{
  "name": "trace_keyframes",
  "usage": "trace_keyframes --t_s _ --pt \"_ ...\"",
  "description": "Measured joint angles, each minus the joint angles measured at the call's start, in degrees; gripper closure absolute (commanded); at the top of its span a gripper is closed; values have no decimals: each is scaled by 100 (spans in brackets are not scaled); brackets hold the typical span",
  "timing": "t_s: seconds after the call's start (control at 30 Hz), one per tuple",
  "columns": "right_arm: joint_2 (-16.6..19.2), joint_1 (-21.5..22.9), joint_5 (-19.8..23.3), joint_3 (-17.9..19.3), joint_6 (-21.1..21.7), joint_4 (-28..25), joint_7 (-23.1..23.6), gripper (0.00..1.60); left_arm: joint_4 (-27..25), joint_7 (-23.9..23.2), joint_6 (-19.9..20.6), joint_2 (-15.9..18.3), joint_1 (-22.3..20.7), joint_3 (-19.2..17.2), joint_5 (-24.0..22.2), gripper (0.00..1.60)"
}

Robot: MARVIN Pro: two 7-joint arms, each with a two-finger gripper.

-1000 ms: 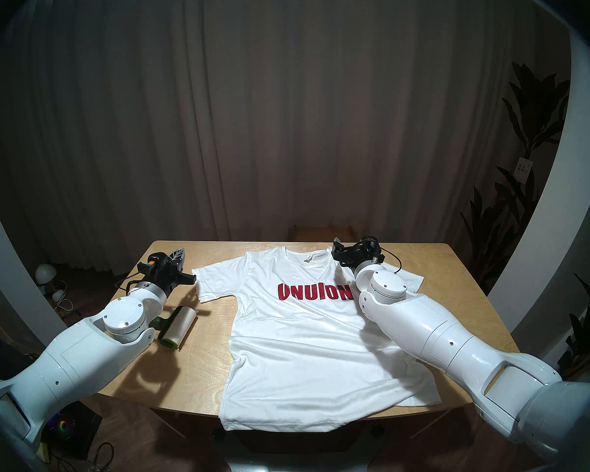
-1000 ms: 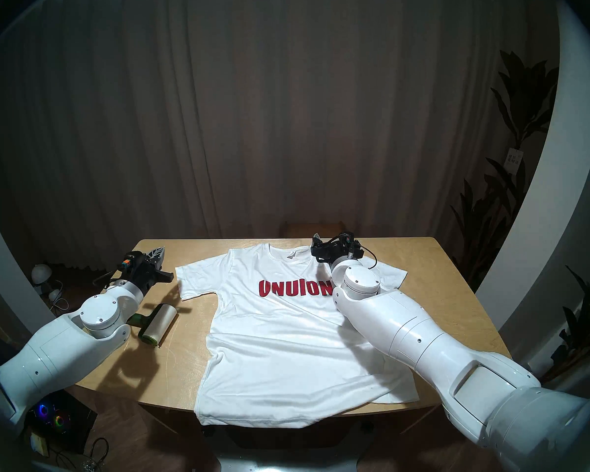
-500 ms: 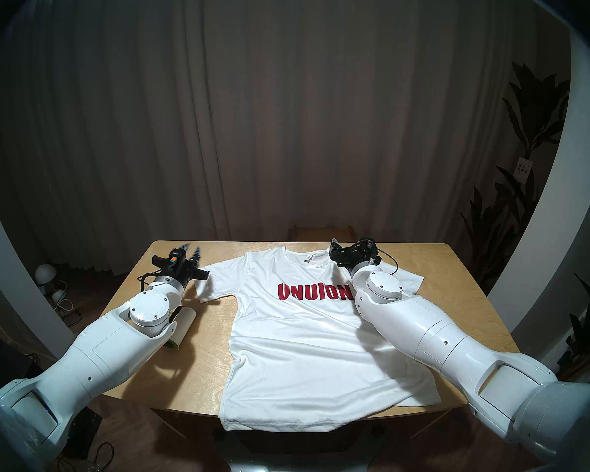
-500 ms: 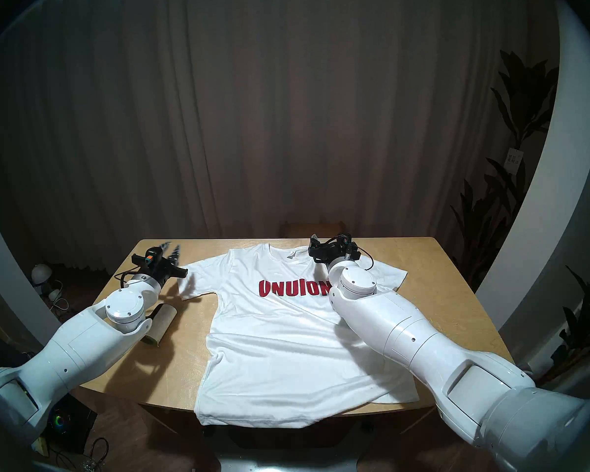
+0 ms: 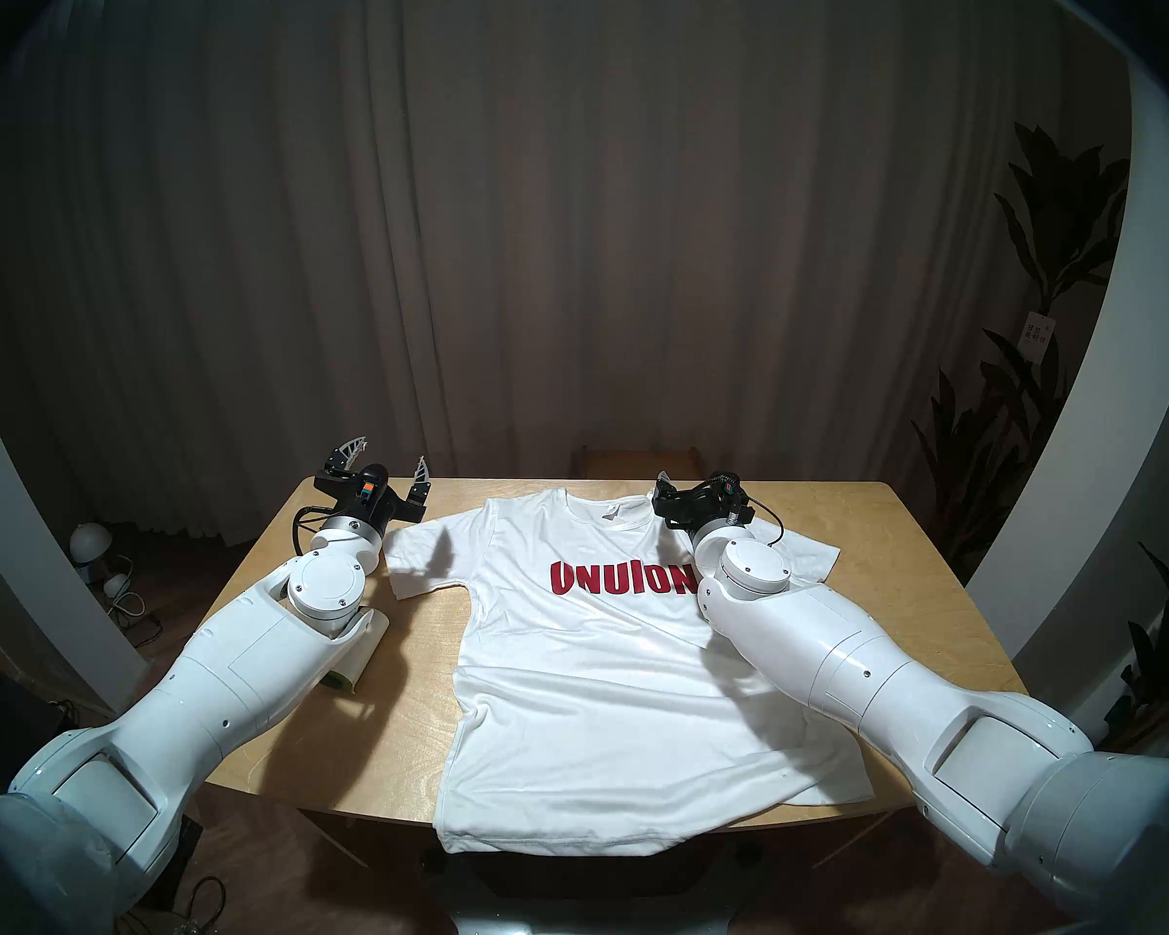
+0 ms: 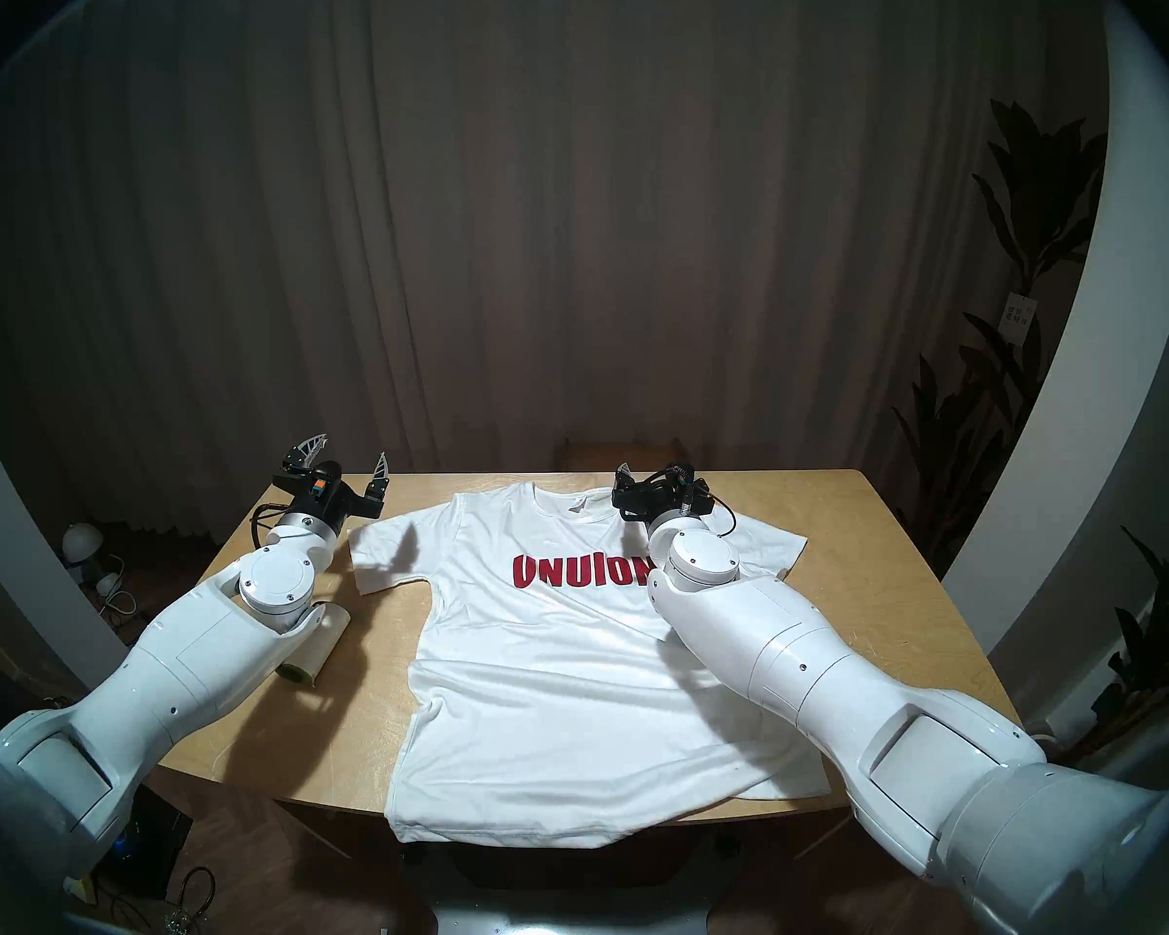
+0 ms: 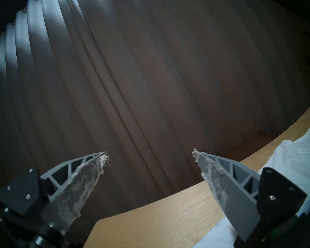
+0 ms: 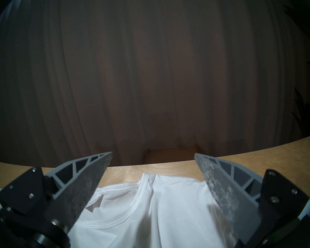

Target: Use the fur roller to clean a top

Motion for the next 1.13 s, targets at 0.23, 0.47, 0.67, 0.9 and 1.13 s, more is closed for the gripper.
trace_keyframes --t_s 0.23,0.47,0.67,0.9,1.13 --pt "-108 56 -65 20 -206 186 99 0 -43 -586 -48 -198 -55 -358 -854 0" --pt "-113 101 -26 102 -373 208 368 0 -219 -1021 71 -139 -64 -746 -1718 0" --pt "-183 188 33 188 -779 513 611 0 -367 -1533 486 28 -27 -879 -2290 0" --pt "-282 255 -45 202 -1090 827 717 0 -438 -1776 725 141 4 -924 -2515 0" --pt "-368 309 -88 220 -1260 995 806 0 -471 -1885 842 203 16 -939 -2620 0"
